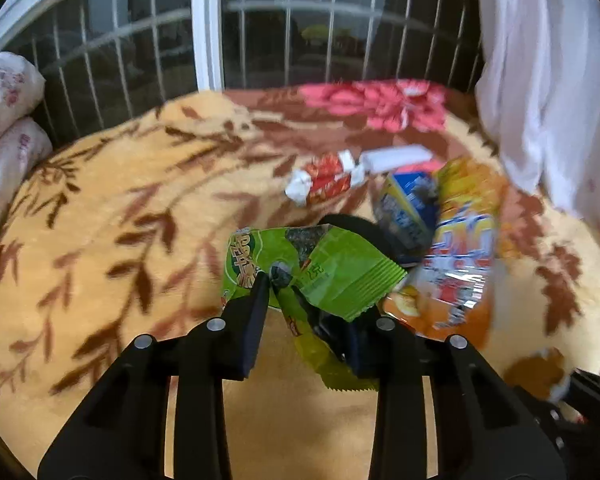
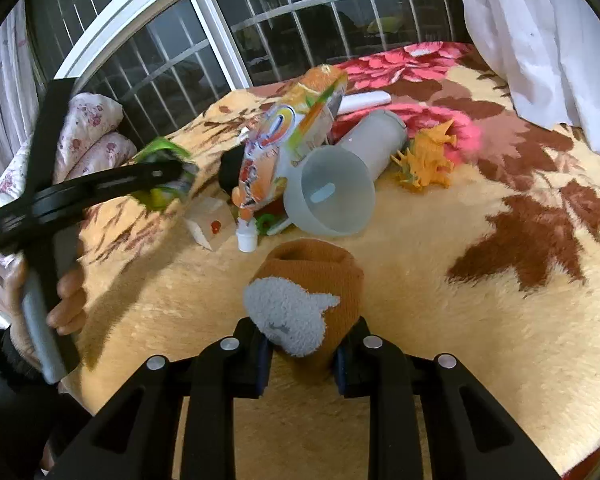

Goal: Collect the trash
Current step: 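Grasp the green snack bag with the left tool, then carry both items over the orange bucket and open both tools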

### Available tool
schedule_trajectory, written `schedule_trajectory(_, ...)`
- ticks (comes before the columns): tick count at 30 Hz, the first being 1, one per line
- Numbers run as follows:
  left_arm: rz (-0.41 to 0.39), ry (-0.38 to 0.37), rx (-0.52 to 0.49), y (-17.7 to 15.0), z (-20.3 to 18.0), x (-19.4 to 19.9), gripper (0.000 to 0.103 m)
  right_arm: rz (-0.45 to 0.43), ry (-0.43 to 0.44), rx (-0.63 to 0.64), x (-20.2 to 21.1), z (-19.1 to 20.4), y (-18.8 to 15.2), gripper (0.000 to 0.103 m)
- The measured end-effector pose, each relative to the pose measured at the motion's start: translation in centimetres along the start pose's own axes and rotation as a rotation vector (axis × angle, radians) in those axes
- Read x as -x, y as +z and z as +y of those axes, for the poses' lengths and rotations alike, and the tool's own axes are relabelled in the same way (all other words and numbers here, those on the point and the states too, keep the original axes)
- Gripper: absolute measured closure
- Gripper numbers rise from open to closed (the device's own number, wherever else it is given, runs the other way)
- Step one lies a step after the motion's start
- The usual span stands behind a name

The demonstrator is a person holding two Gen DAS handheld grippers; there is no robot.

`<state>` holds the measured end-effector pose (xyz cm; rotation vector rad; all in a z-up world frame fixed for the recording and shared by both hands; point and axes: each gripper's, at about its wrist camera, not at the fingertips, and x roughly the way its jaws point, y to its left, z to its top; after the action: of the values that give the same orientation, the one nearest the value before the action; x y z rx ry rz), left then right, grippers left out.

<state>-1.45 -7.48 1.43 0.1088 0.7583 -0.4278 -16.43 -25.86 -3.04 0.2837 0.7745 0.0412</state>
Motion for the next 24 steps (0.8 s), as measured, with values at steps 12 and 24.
schedule_trajectory(12, -0.169, -0.101, -0.072, -4.8, -0.8, 15.8, 0.071, -0.06, 0.023, 0.11, 7.2, 5.1, -2.2, 0.079)
schedule_trajectory(24, -0.108, -0.188, -0.166, -16.0, -3.9, 22.5, 0.071, 0.021, 0.05, 0.168, 12.5, 6.8, -10.8, 0.079)
